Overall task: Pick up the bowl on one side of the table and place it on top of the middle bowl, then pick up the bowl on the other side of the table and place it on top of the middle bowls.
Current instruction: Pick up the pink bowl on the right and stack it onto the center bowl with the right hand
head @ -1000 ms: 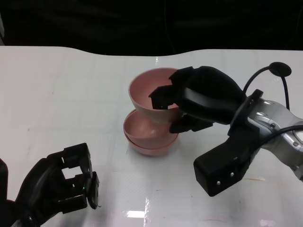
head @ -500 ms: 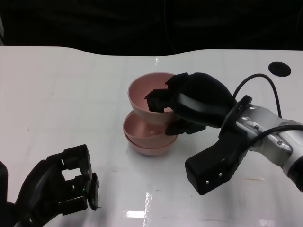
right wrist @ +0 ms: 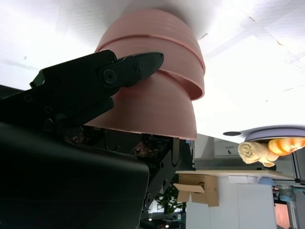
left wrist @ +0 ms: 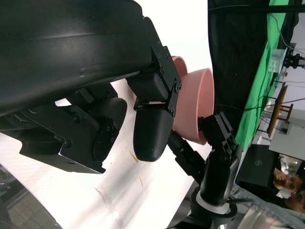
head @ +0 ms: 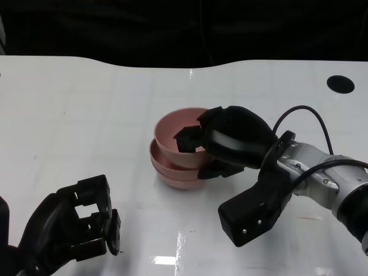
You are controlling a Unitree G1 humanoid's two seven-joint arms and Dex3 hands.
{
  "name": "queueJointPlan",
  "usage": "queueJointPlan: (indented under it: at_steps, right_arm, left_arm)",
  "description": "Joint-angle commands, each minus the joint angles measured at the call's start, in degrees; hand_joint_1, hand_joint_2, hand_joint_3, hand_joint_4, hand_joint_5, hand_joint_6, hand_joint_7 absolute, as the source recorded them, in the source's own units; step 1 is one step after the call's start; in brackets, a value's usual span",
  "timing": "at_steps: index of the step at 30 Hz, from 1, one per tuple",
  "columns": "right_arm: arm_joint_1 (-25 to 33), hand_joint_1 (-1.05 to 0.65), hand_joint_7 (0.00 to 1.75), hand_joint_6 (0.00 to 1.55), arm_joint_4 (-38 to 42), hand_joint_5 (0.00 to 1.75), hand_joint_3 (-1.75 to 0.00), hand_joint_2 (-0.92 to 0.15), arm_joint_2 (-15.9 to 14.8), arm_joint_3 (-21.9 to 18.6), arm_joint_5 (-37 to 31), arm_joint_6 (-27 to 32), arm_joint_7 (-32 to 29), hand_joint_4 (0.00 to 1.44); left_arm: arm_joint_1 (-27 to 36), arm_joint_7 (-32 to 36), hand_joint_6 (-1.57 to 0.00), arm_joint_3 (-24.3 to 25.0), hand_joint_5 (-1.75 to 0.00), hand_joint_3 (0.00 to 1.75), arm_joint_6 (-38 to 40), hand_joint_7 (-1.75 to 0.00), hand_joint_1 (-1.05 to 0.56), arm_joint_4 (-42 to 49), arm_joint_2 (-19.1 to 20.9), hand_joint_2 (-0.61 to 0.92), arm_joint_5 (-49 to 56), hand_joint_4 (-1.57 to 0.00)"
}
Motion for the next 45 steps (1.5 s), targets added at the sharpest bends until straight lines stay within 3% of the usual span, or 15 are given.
queueJointPlan:
  at_steps: [1, 2, 4, 5, 8, 11, 20, 27, 37, 43, 45]
  right_arm:
    - [-1.50, -0.29, 0.78, 0.91, 1.07, 1.75, -0.21, -0.92, 0.22, 0.53, 0.11, -0.41, -1.11, 0.90]
    - [-1.59, -0.29, 0.83, 0.91, 1.18, 1.75, -0.21, -0.92, 0.36, 0.74, -0.06, -0.16, -1.04, 0.89]
    - [-1.73, -0.29, 1.17, 0.80, 1.36, 1.75, -0.19, -0.92, 0.54, 1.12, -0.43, 0.19, -1.24, 0.88]
    - [-1.83, -0.29, 1.20, 0.78, 1.53, 1.75, -0.19, -0.92, 0.65, 1.30, -0.58, 0.33, -1.27, 0.87]
    - [-2.10, -0.29, 1.00, 0.83, 2.20, 1.75, -0.20, -0.92, 1.04, 1.74, -0.75, 0.71, -1.55, 0.87]
    - [-2.47, -0.29, 1.11, 0.80, 2.80, 1.75, -0.21, -0.92, 1.26, 2.14, -0.87, 0.87, -1.71, 0.86]
    - [-3.10, -0.31, 1.11, 0.78, 3.26, 1.75, -0.28, -0.92, 1.30, 2.79, -1.22, 0.79, -1.79, 0.86]
    - [-3.44, -0.31, 0.90, 0.83, 3.70, 1.75, -0.27, -0.92, 1.41, 3.15, -1.33, 1.51, -1.13, 0.83]
    - [-3.50, -0.29, 0.81, 0.90, 5.95, 1.75, -0.16, -0.92, 1.93, 3.69, -1.18, 1.71, -2.50, 0.84]
    - [-3.60, -0.27, 1.13, 0.80, 7.43, 1.75, -0.15, -0.92, 2.04, 4.54, -1.62, 1.86, -4.16, 0.83]
    - [-3.50, -0.27, 1.16, 0.78, 7.77, 1.75, -0.14, -0.92, 2.10, 4.58, -1.52, 1.67, -4.90, 0.83]
  left_arm:
    - [0.60, 0.16, -0.90, -0.07, -1.75, 1.31, -0.99, -1.75, 0.30, -0.48, 0.60, 0.81, 0.70, -1.05]
    - [0.58, 0.09, -0.90, -0.10, -1.75, 1.30, -0.94, -1.75, 0.30, -0.44, 0.71, 0.82, 0.78, -1.05]
    - [0.56, 0.01, -0.89, -0.16, -1.75, 1.27, -1.04, -1.75, 0.30, -0.34, 0.83, 0.84, 0.96, -1.04]
    - [0.57, -0.01, -0.89, -0.14, -1.75, 1.27, -1.00, -1.75, 0.30, -0.34, 0.79, 0.84, 0.91, -1.04]
    - [0.59, 0.08, -0.89, -0.11, -1.75, 1.26, -0.92, -1.75, 0.30, -0.51, 0.63, 0.85, 0.93, -1.04]
    - [0.54, -0.09, -0.89, -0.12, -1.75, 1.26, -0.90, -1.75, 0.32, -0.52, 0.63, 0.86, 0.75, -1.04]
    - [0.31, 0.52, -0.89, -0.27, -1.75, 1.26, -0.86, -1.75, 0.33, -0.25, 0.40, 0.86, 1.18, -1.04]
    - [0.26, 0.20, -0.88, -0.30, -1.75, 1.27, -0.98, -1.75, 0.33, -0.05, 0.37, 0.87, 1.02, -1.04]
    - [0.25, -0.27, -0.88, -0.31, -1.75, 1.25, -1.73, -1.75, 0.33, 0.25, 0.49, 0.87, 1.14, -1.03]
    - [0.31, 0.17, -0.87, -0.24, -1.75, 1.26, -1.33, -1.75, 0.34, 0.09, 0.28, 0.89, 1.00, -1.03]
    - [0.31, 0.28, -0.88, -0.26, -1.75, 1.27, -1.23, -1.75, 0.34, 0.08, 0.19, 0.89, 0.97, -1.04]
